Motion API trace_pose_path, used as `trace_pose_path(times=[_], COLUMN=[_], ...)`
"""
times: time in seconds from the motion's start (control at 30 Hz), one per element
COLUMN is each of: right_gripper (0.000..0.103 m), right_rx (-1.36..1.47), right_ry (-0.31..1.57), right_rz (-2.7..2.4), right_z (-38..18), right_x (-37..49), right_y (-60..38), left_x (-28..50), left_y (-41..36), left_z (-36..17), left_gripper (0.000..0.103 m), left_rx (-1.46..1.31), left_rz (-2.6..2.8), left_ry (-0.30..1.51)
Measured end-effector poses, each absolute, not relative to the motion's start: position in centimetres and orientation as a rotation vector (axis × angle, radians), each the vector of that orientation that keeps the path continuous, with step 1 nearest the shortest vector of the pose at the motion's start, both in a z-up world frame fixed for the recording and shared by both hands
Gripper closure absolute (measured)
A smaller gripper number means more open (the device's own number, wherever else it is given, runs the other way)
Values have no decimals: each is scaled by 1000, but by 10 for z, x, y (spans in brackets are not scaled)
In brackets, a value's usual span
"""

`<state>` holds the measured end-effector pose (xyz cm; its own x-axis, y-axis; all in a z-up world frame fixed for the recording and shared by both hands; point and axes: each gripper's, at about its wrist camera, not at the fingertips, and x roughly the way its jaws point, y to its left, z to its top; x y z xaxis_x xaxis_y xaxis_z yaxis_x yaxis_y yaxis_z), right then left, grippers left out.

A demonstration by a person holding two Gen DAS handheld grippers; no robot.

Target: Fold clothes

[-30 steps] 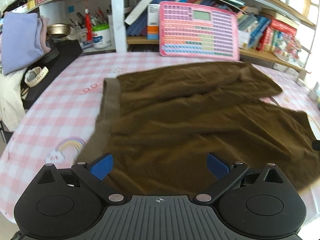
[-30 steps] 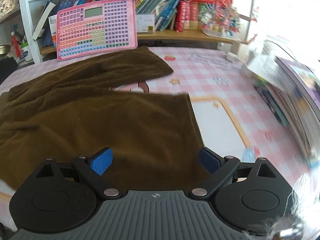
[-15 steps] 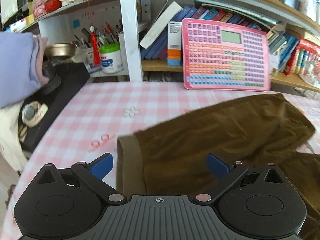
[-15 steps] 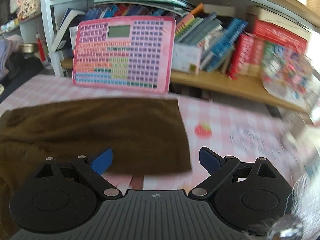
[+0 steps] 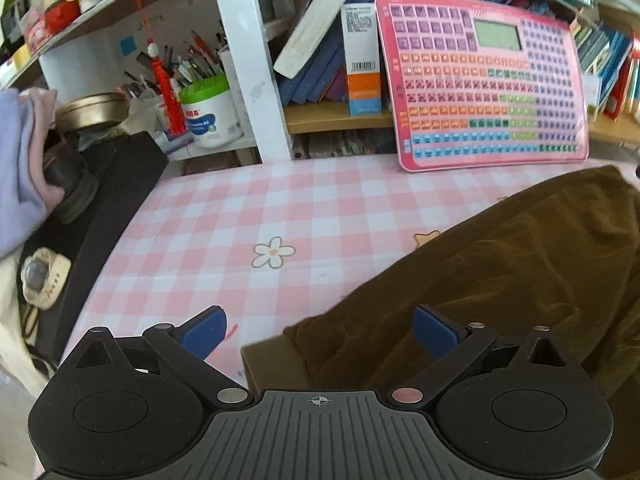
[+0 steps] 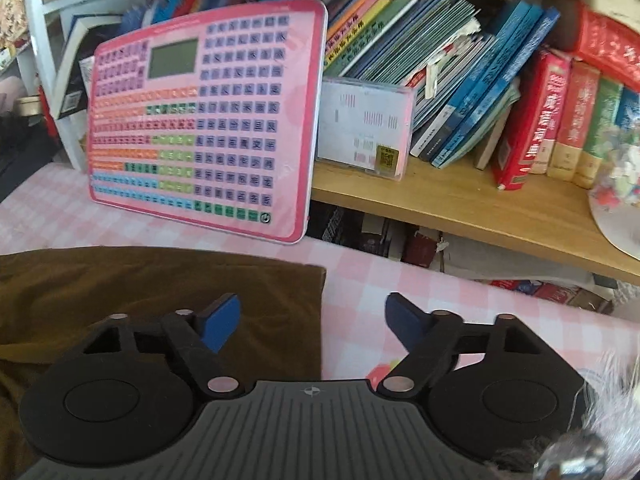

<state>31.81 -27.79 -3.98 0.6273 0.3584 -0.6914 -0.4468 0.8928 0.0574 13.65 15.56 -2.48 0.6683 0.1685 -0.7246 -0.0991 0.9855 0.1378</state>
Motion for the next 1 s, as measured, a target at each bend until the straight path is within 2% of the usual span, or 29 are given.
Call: trace_pose_path(times=[0.1,0.2,0.37,0.53,0.67,0.7,0.77,0.8,0.87,0.9,1.0], right_gripper=[33,43,52,56,71,77,86,90,92,93,94], right_rx=[-109,-117,-146,-163,-177,-175,-167,-158,-142,-136,-89], right_ry=[770,794,836,828,840,846,860,869,884,877,800], right_rz=[462,459,472,484,508,513,521,519,509,491,442], right_z=[-47,-56,-72,-75,-74,-73,-72,-71,-69,-66,-49], right_x=[336,351,367,369,369,368,367,366,364,361,347], right_y=[-273,-266,-255,-252,-253,-254,-256,-257,-259,-260,-268], left_x=[145,152,166,175,175,175,176,176,177,178,170], left_y=[160,164,164,161,164,166,171,172,171,171,173], left_z=[-28,-31,-37,-49,-57,-58,-57,-56,-53,-51,-30], left_gripper=[3,4,10,25,28,31,56,62,92,97,99], left_rx=[86,84,101,143,138,126,70,60,62,70,64], left_rz=[142,123,57,-13,-39,-51,-105,-126,-155,-152,-112], left_ry=[834,842,871,927,934,935,948,953,963,965,876])
